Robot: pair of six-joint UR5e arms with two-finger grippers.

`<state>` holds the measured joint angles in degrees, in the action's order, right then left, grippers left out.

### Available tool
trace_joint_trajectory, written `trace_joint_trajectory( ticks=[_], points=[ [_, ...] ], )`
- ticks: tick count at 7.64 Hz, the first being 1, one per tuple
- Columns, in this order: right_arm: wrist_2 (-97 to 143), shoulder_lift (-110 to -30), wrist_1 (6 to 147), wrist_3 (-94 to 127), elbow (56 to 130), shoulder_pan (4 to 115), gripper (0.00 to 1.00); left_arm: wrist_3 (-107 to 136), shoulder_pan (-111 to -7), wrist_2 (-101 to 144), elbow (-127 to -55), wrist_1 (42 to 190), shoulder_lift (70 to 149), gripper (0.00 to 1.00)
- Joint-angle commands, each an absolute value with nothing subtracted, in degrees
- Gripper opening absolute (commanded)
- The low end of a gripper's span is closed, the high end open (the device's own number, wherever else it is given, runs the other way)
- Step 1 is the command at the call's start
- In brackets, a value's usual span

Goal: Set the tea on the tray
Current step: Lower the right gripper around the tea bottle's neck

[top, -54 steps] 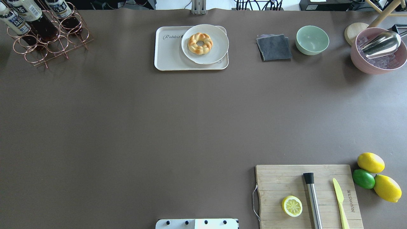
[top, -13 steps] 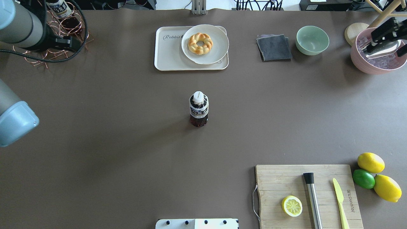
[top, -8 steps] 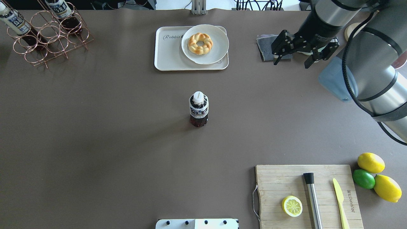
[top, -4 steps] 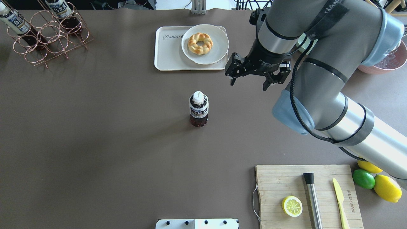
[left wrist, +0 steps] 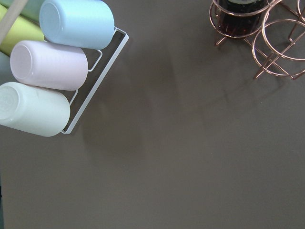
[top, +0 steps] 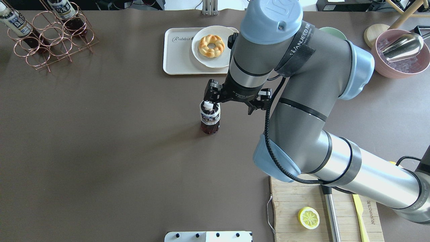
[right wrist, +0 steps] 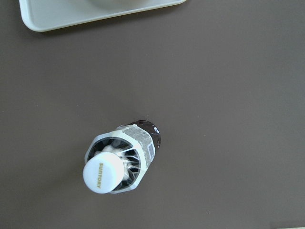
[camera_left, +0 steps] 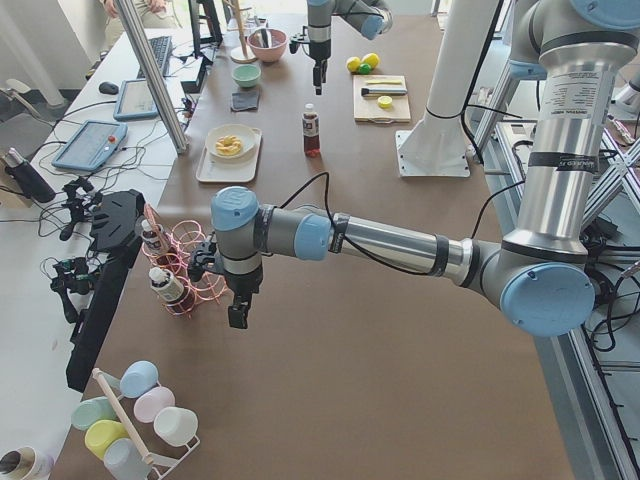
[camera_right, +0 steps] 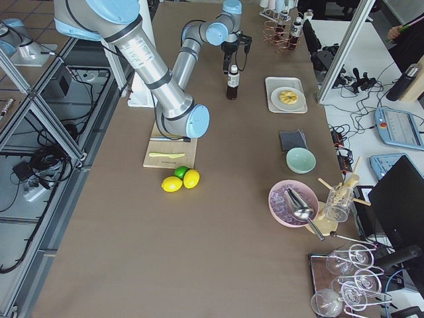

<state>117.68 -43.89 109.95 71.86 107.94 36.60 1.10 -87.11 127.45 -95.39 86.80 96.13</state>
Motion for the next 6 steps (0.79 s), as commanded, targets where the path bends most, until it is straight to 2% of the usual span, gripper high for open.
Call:
trace_joint_trajectory(
  ticks=[1,3,6],
  points=[
    [113.92,-41.23,109.78,74.87,106.36,33.32,1.0,-2.86,-88.15,128.41,-94.58,82.28,97.3,0.98],
    [112.43,-38.15,109.51,75.94,103.28,32.7,1.0,-10.88,-88.5,128.32,-94.31,73.17,100.0,0.98],
    [108.37,-38.14,109.07,68.75,99.51,34.09,1.0,-10.9,-88.42,128.41,-94.31,72.77,100.11,0.98]
  ],
)
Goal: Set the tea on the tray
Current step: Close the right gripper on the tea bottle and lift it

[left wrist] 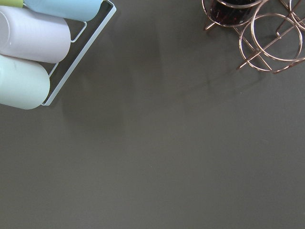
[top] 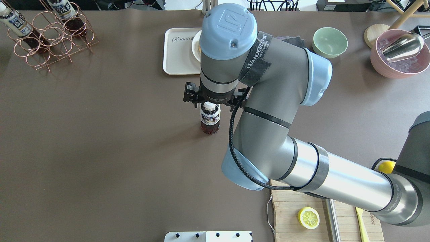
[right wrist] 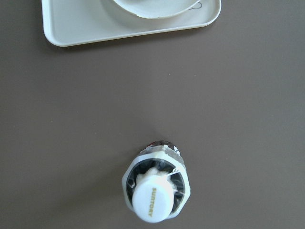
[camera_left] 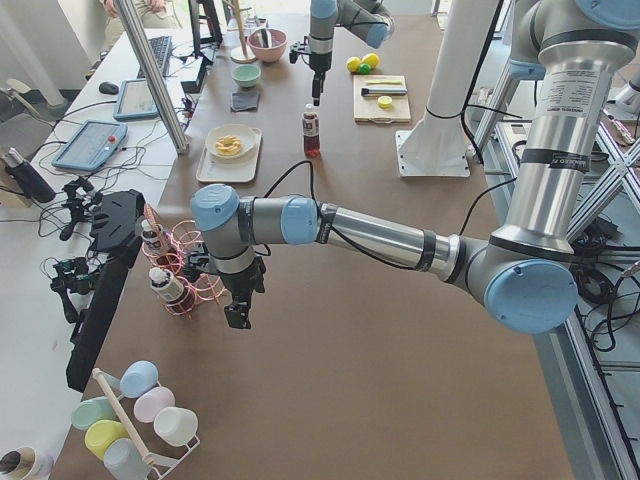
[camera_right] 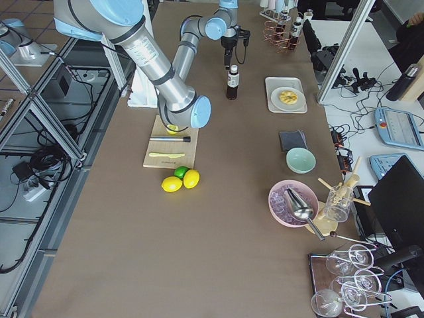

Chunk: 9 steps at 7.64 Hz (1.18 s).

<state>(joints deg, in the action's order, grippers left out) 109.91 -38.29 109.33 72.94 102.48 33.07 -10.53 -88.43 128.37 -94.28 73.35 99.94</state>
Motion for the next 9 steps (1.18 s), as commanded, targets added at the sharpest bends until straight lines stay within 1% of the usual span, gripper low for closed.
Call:
trace_joint_trajectory(
  ticks=[1,2,3,7,9],
  points=[
    [108.28,-38.14,105.77,68.64,97.32,34.1,0.99,-10.9,-88.42,128.41,-94.31,72.77,100.11,0.98],
    [108.46,-38.14,101.82,69.43,95.47,33.32,0.99,-10.9,-88.42,128.41,-94.22,72.77,100.11,0.98],
    [108.54,-38.06,101.6,69.35,94.93,33.14,0.99,-10.81,-88.42,128.41,-94.13,72.86,100.19,0.98],
    [109.95,-37.97,102.21,68.82,96.67,33.22,0.94,-10.9,-88.42,128.41,-93.78,72.86,100.55,0.98],
    [109.78,-38.14,102.3,68.99,97.03,33.31,0.78,-10.9,-88.42,128.41,-93.17,72.86,100.81,0.98]
  ],
)
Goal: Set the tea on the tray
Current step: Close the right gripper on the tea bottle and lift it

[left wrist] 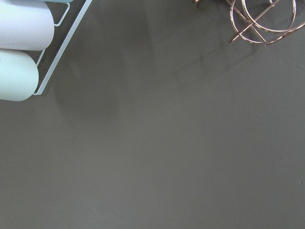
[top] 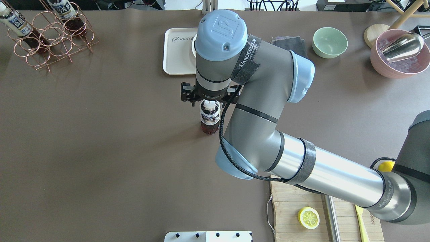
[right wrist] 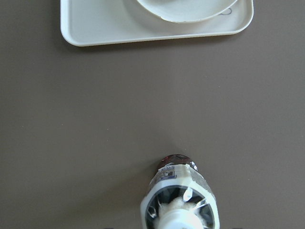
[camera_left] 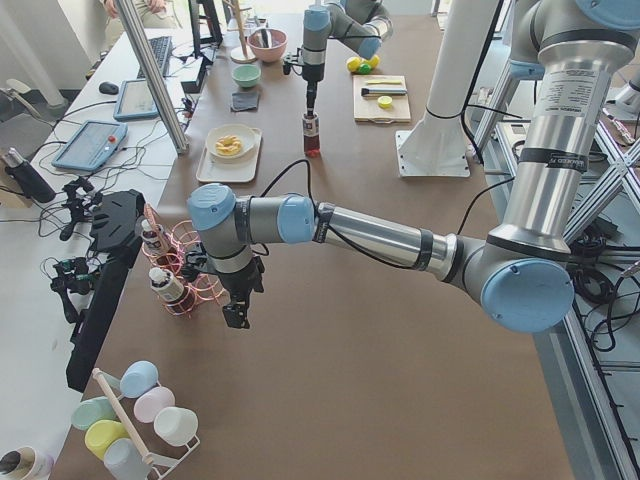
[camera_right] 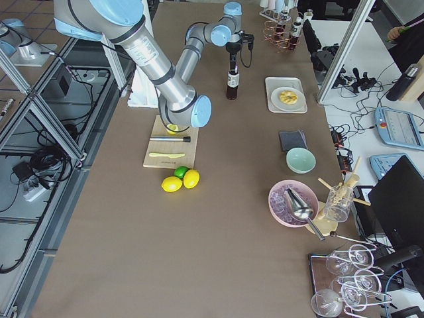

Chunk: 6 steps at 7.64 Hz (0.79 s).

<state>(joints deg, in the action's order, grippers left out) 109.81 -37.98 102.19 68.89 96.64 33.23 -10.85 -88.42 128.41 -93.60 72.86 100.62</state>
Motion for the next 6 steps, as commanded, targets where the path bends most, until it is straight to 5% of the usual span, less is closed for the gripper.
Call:
trace_joint_trajectory(
  ticks=[1,4,6],
  points=[
    [109.51,-38.14,102.3,68.82,96.77,33.66,0.76,-10.9,-88.42,128.41,-93.25,72.86,100.81,0.98],
    [109.34,-38.23,102.39,68.9,96.77,33.93,0.73,-10.9,-88.42,128.41,-93.25,72.86,100.81,0.98],
    [109.16,-38.23,103.09,70.39,97.03,33.05,0.31,-10.9,-88.42,128.5,-93.34,72.86,100.81,0.98]
  ],
)
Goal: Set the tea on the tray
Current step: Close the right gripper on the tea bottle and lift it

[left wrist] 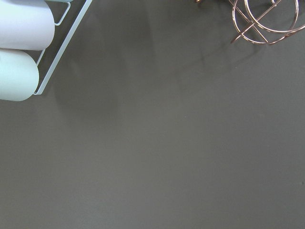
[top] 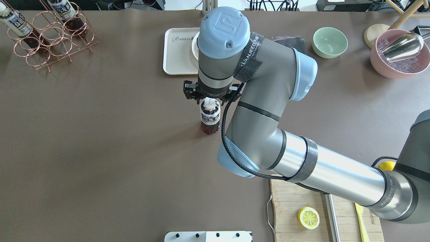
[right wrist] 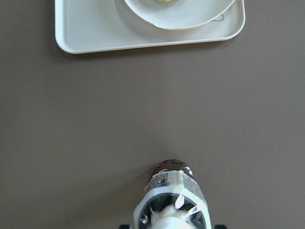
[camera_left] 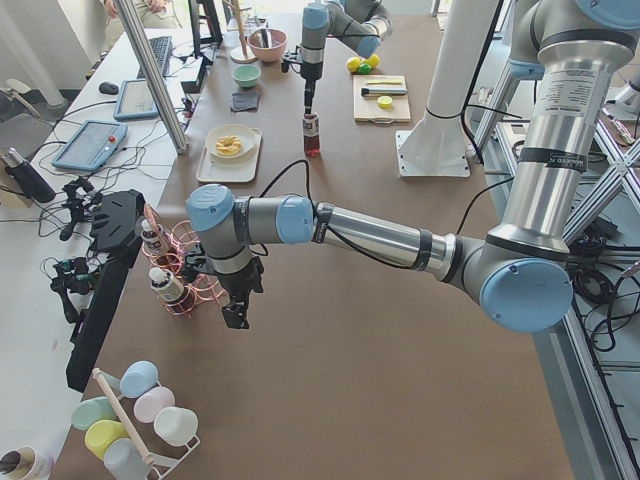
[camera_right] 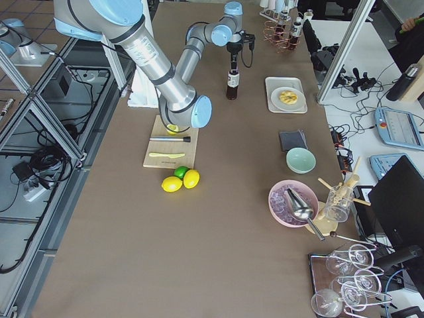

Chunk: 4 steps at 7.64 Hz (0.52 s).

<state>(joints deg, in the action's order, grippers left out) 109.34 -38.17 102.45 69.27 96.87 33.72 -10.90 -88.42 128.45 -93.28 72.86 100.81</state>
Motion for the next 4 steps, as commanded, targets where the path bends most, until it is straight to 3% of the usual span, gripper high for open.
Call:
trace_joint_trajectory(
  ticks=[1,4],
  points=[
    [108.73,-38.23,103.18,70.49,97.21,32.61,0.04,-10.9,-88.42,128.41,-93.34,72.86,100.81,0.98],
    [107.4,-37.97,105.19,70.4,99.3,32.86,0.0,-10.9,-88.42,128.41,-93.25,72.86,100.81,0.98]
  ],
)
